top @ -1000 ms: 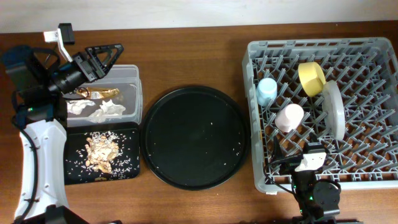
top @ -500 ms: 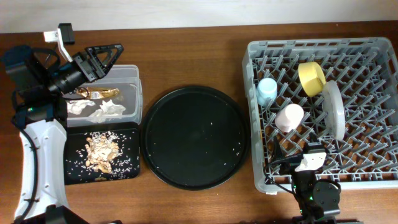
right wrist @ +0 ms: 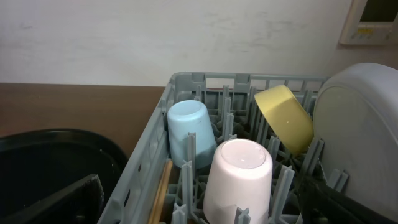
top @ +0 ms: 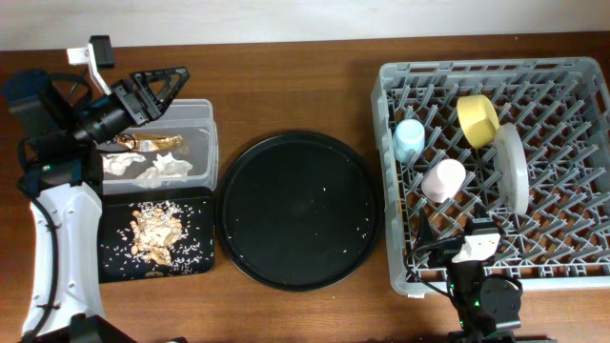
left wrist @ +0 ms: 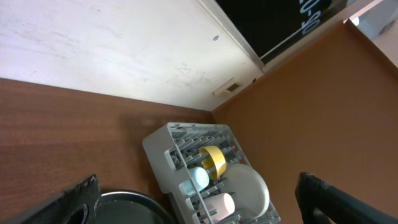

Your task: Sort waste into correct bins and load items into the dishwasher rack

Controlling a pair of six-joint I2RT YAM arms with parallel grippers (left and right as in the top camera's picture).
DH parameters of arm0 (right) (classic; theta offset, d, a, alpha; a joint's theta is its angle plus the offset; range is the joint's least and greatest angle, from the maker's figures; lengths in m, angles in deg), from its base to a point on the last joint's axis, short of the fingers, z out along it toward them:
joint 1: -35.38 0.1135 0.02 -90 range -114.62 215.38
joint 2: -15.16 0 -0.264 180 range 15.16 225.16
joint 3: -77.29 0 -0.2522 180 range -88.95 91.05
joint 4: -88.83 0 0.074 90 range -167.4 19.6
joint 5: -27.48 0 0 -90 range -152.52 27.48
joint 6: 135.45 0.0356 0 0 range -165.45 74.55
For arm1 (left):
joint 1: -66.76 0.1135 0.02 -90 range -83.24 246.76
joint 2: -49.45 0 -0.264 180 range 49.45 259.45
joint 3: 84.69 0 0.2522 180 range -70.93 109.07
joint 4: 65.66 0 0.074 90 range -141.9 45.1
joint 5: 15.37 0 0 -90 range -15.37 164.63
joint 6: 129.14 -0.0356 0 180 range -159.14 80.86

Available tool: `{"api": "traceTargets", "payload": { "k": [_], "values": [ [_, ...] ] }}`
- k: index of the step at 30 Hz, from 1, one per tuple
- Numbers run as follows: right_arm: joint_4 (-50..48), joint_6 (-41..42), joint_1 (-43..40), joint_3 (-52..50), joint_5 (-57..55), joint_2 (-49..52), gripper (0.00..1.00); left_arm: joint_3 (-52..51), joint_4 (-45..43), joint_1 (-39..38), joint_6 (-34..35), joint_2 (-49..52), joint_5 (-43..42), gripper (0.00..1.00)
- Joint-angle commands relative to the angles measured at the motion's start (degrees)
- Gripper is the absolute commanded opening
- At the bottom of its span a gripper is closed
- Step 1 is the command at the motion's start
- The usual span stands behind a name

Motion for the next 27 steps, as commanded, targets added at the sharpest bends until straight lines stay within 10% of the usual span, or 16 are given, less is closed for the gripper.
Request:
{"api": "traceTargets", "payload": {
  "k": [1, 21, 27],
  "values": [
    [0.0, 0.7, 0.3, -0.5, -1.4, -0.6, 0.98, 0.2, 0.0, 0.0, -0.1, -1.0, -0.1, 0.99],
    [0.0, 0.7, 0.3, -0.5, -1.4, -0.6, 0.98, 0.2, 0.0, -19.1, -4.9, -18.1, 5.0, 0.99],
    [0.0, 0.7, 0.3, -0.5, -1.4, -0.6, 0.98, -1.5, 12.6, -19.4, -23.8, -25.7, 16.6, 0.99]
  ]
}}
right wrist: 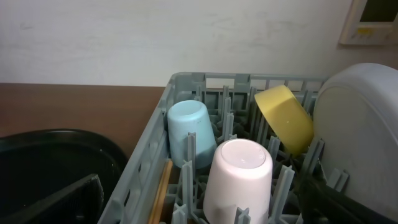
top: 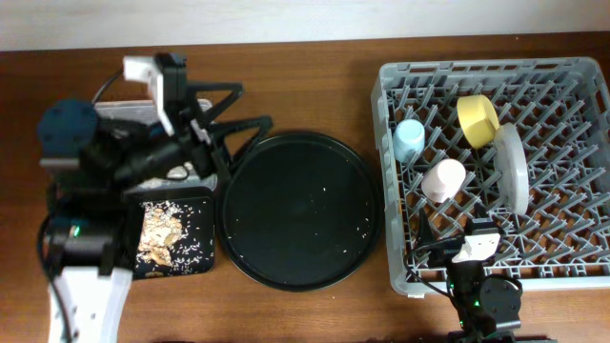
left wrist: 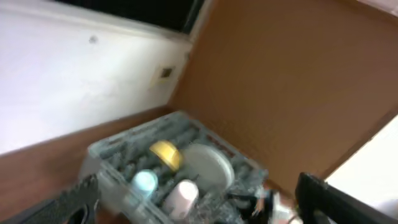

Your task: Sort waste into correct bins and load items into the dishwasher rack

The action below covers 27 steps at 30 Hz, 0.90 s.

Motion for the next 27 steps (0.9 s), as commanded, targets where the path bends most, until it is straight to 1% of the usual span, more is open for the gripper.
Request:
{"api": "traceTargets", "payload": {
  "k": [1, 3, 4, 8, 10, 16, 20, 23, 27],
  "values": [
    [0.1, 0.7, 0.3, -0.5, -1.3, -0.6, 0.98, -2.4, 8.7, -0.1, -14.6, -6.1, 14.0, 0.99],
    [0.1, 0.7, 0.3, -0.5, -1.3, -0.6, 0.98, -6.6, 14.0, -0.1, -16.5, -10.7, 24.8, 0.99],
    [0.1, 0.7, 0.3, -0.5, -1.3, -0.6, 0.98, -8.9, 14.4, -0.1, -16.6, -12.7, 28.5, 0.99],
    [0.1, 0.7, 0.3, -0.5, -1.3, -0.6, 0.98, -20.3, 13.7, -0.1, -16.6, -21.7, 39.7, 0.99],
    [0.1, 0.7, 0.3, -0.5, -1.3, -0.6, 0.98, -27.6, 10.1, -0.1, -16.6, -27.5, 43.3, 0.99],
    [0.1, 0.7, 0.3, -0.5, -1.3, -0.6, 0.98, -48.6, -9.3, -0.1, -16.6, -40.8, 44.9, 0.99],
    [0.1, 0.7, 0.3, -0.5, -1.3, -0.6, 0.98, -59.6, -20.7, -0.1, -16.6, -46.3, 44.9, 0.99],
    [0.1, 0.7, 0.3, -0.5, -1.3, -0.6, 0.98, -64.5, -23.5, -0.1, -16.5, -48.7, 46.0, 0.99],
    [0.1, 0.7, 0.3, -0.5, -1.3, -0.6, 0.98, -68.6, -23.3, -0.1, -16.5, -52.4, 48.3, 1.00]
  ]
}}
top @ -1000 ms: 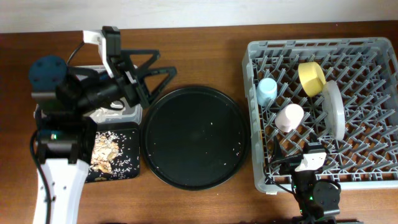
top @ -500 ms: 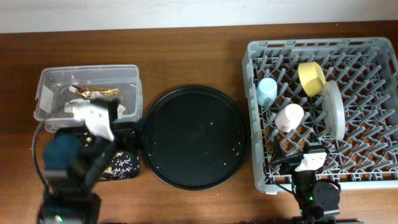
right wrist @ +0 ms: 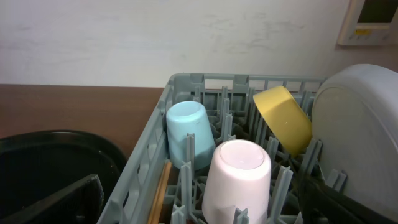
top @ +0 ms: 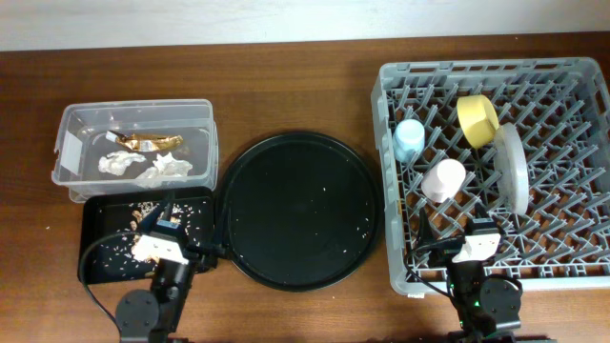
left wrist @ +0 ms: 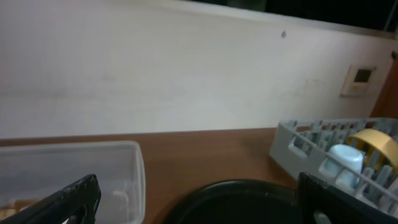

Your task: Sort waste into correct bins and load items into the dishwasher rack

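Note:
The grey dishwasher rack (top: 496,69) on the right holds a blue cup (top: 408,140), a pink cup (top: 444,179), a yellow bowl (top: 477,120) and a white plate (top: 510,167). A clear waste bin (top: 67,143) at the far left holds wrappers and crumpled tissue (top: 157,167). In front of it a black rectangular tray (top: 100,238) holds food scraps. My left gripper (left wrist: 199,214) is open and empty, low at the front edge. My right gripper (right wrist: 199,211) is open at the rack's near side, facing the pink cup (right wrist: 236,171).
A large round black plate (top: 300,210) dotted with rice grains lies in the middle, between the bins and the rack. A wooden stick (right wrist: 163,190) lies inside the rack's left wall. The left arm base (top: 152,300) and the right arm base (top: 481,295) sit at the front edge.
My left arm was raised over the bins and the plate's left edge. Now it is folded low at the front edge behind the black tray. The right arm has not moved.
My left gripper was open over the clear bin at the far left. Then it was beside the round plate, above both bins. Now it rests low at the front. The rack's contents, the bins and the right arm look the same throughout.

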Controlling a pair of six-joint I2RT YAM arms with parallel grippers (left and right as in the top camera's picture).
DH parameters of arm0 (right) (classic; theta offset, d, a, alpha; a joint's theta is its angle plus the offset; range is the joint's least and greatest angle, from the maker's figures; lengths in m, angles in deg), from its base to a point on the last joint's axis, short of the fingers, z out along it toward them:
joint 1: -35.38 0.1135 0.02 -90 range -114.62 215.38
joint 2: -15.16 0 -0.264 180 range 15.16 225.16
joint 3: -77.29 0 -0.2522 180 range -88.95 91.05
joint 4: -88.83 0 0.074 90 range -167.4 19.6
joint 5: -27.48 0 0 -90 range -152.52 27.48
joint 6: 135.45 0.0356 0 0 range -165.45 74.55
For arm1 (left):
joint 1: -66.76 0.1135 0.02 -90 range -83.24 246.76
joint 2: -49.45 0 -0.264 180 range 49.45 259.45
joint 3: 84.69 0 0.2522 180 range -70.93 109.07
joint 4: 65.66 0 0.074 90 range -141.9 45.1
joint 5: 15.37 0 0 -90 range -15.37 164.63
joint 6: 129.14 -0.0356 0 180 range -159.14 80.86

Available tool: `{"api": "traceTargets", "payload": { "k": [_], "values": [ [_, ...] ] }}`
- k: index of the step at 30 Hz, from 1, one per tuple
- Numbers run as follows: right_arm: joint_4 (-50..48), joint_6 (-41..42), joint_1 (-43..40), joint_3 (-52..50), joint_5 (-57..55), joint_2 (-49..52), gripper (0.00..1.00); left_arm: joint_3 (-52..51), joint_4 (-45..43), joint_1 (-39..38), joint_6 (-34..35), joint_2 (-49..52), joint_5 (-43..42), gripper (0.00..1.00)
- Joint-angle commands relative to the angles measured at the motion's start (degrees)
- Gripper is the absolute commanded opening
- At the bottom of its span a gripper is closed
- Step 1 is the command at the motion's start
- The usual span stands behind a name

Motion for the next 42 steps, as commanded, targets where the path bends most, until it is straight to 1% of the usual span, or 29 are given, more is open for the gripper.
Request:
{"api": "traceTargets", "payload": {
  "k": [1, 4, 9, 13, 16, 20, 42],
  "values": [
    [0.1, 0.7, 0.3, -0.5, -0.9, -0.5, 0.98, -3.3, -0.2, -0.1, -0.7, -3.7, 3.5, 1.00],
    [0.1, 0.7, 0.3, -0.5, -0.9, -0.5, 0.98, -5.0, 1.3, -0.1, -0.7, -6.3, 5.4, 0.99],
    [0.1, 0.7, 0.3, -0.5, -0.9, -0.4, 0.99, -5.0, 10.0, -0.1, -0.8, -10.1, 9.8, 0.99],
    [0.1, 0.7, 0.3, -0.5, -0.9, -0.4, 0.98, -5.0, 19.5, -0.1, -0.8, -13.1, 13.0, 0.99],
    [0.1, 0.7, 0.3, -0.5, -0.9, -0.4, 0.98, -5.0, 19.2, -0.1, -5.5, -14.3, 13.1, 0.99],
    [0.1, 0.7, 0.3, -0.5, -0.9, -0.4, 0.98, -5.0, 19.3, -0.1, -9.0, -14.6, 13.1, 0.99],
    [0.1, 0.7, 0.3, -0.5, -0.9, -0.4, 0.98, -5.0, 19.2, -0.1, -9.0, -14.6, 13.0, 0.99]
  ]
}}
